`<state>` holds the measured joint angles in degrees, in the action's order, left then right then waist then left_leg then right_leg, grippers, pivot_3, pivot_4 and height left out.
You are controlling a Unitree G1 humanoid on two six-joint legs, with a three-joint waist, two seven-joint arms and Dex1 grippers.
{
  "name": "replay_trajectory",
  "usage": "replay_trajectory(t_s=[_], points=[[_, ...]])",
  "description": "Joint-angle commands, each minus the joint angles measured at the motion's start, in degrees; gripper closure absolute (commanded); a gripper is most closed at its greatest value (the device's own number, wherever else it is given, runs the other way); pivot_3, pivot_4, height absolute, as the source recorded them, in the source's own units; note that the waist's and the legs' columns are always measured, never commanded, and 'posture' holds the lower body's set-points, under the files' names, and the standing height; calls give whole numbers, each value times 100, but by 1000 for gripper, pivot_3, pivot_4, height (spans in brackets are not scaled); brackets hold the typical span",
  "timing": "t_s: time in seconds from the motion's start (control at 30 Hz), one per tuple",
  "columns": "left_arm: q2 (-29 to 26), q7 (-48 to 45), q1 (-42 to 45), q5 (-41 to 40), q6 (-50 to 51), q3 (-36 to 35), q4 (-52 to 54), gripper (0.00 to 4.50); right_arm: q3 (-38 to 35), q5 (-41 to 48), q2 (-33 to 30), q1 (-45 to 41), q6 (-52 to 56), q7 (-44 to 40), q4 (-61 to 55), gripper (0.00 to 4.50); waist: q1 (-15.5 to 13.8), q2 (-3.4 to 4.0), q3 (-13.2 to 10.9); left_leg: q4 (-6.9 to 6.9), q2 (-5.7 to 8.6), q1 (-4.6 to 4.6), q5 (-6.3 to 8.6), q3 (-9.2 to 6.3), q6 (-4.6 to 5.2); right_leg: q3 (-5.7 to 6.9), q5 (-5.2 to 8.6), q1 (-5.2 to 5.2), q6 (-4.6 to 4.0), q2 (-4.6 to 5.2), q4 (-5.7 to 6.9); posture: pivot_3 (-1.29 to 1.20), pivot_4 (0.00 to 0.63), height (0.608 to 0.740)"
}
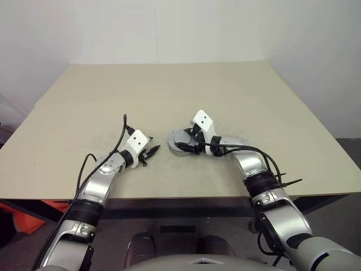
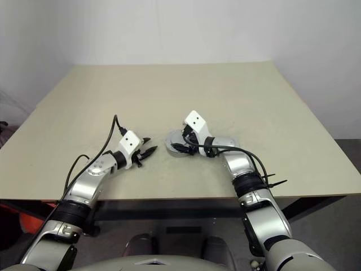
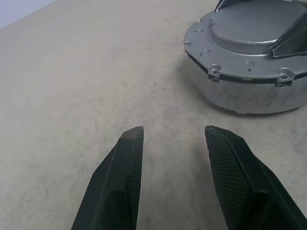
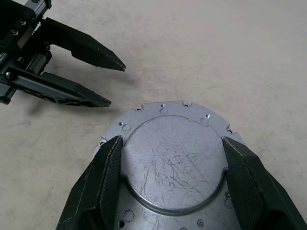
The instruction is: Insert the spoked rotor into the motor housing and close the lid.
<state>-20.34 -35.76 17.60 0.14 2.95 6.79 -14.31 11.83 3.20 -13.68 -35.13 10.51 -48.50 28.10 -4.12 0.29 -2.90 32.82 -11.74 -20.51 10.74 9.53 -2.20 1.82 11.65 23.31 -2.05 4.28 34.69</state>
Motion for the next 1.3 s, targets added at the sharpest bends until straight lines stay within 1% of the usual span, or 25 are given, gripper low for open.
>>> replay_trajectory(t_s=[0.03,0.43,0.53,0.67,0.77,0.87,0.9,0.93,1.13,1.3], points=[[-55,36,18,-1,-64,-24,270,2362,-23,-48,-3,-144,-81,63,84,1386,1,0,0,1,0,0,0,0,0,0,0,0,0,0,0,0,0,740],[-29,39,25,-34,-26,-41,299,2362,117,-251,-33,-103,-144,70,251,1386,0,-1,0,4,0,3,0,0,0,-1,0,-4,0,0,2,0,0,740],[170,31,89,-298,245,-127,346,2362,115,-269,-36,-109,-149,92,288,1386,0,-1,0,4,0,7,0,0,0,-2,0,-6,0,0,2,0,0,740],[588,58,243,-825,991,-289,405,2362,122,-278,-38,-126,-142,102,318,1386,-1,-1,0,5,1,13,0,3,0,-4,0,-11,1,1,3,0,0,740],[982,89,462,-1391,1635,-553,353,2929,122,-274,-40,-131,-138,113,321,1386,-8,-2,-1,5,0,16,0,6,0,-6,0,-12,1,0,5,0,0,740],[1148,120,644,-1587,1972,-679,217,3939,118,-272,-43,-128,-141,130,321,1386,-13,-3,-1,8,0,16,0,7,0,-6,0,-14,1,1,4,0,0,740],[1183,144,709,-1616,2027,-706,143,4342,116,-272,-44,-127,-142,136,321,1386,-8,-3,-1,11,0,16,0,8,0,-7,0,-15,1,1,4,0,0,740],[1199,155,757,-1635,2067,-723,89,4475,115,-272,-43,-129,-142,145,324,1386,-3,-3,-1,12,0,16,0,8,0,-7,0,-16,1,1,4,0,0,740],[1170,152,801,-1770,2372,-747,130,4475,89,-255,-54,-122,-130,177,297,1386,5,-3,-1,10,-1,17,1,9,2,-8,0,-15,1,0,2,0,0,740],[1111,48,657,-1981,2873,-681,338,4475,87,-247,-47,-123,-134,190,299,1386,4,-3,-1,11,-1,19,1,9,2,-8,1,-16,3,1,3,0,0,740]])
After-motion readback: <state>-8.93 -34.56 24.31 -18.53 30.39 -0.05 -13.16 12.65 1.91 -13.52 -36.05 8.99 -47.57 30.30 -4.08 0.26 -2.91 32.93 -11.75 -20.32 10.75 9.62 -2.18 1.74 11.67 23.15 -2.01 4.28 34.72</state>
